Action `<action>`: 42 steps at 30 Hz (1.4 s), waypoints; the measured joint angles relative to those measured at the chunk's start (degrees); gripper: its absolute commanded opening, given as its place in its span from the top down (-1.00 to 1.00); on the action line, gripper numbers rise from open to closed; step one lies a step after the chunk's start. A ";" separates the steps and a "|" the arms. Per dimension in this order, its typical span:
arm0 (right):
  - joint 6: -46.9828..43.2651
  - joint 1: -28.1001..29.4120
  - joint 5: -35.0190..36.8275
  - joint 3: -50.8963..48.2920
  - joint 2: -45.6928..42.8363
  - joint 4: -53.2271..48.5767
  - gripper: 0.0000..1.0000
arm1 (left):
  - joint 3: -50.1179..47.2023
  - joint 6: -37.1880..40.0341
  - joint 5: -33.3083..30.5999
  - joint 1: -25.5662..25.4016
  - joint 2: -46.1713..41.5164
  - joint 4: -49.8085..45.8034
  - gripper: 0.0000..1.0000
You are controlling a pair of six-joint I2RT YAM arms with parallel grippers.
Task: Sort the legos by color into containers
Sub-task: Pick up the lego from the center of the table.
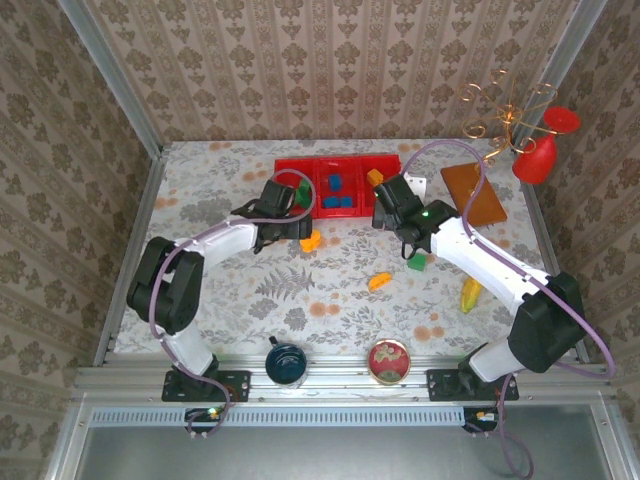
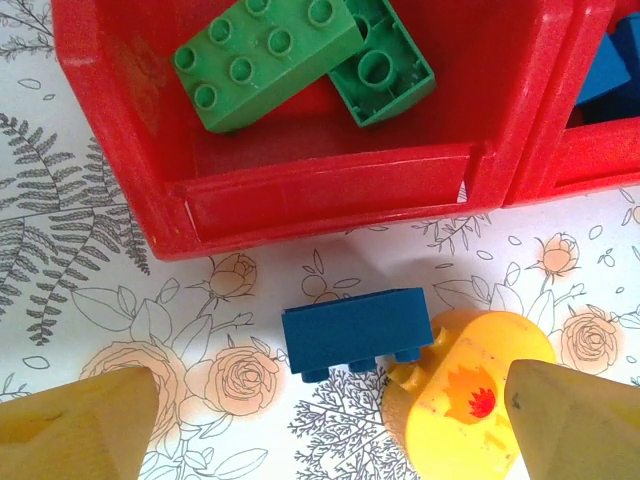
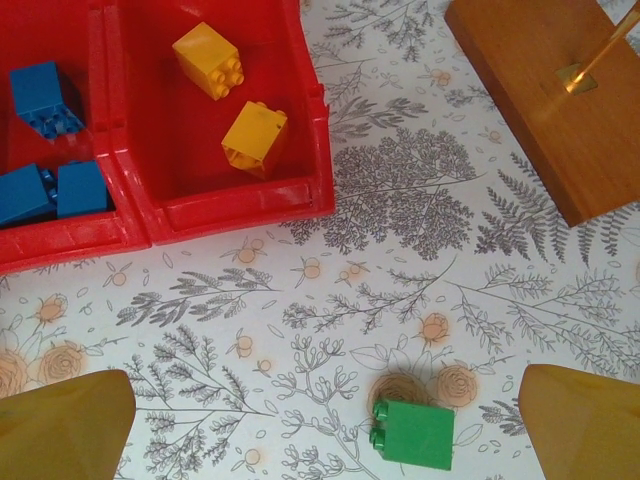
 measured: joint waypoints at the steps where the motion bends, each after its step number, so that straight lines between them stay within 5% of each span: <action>1: 0.17 0.00 0.17 -0.15 0.00 0.00 -1.00 | 0.33 -0.04 -0.15 -0.15 0.35 -0.17 -0.79; 42: 0.39 -0.44 -1.01 -1.22 1.16 0.09 -1.00 | 5.07 -2.60 -2.34 -0.61 9.07 -0.44 -0.47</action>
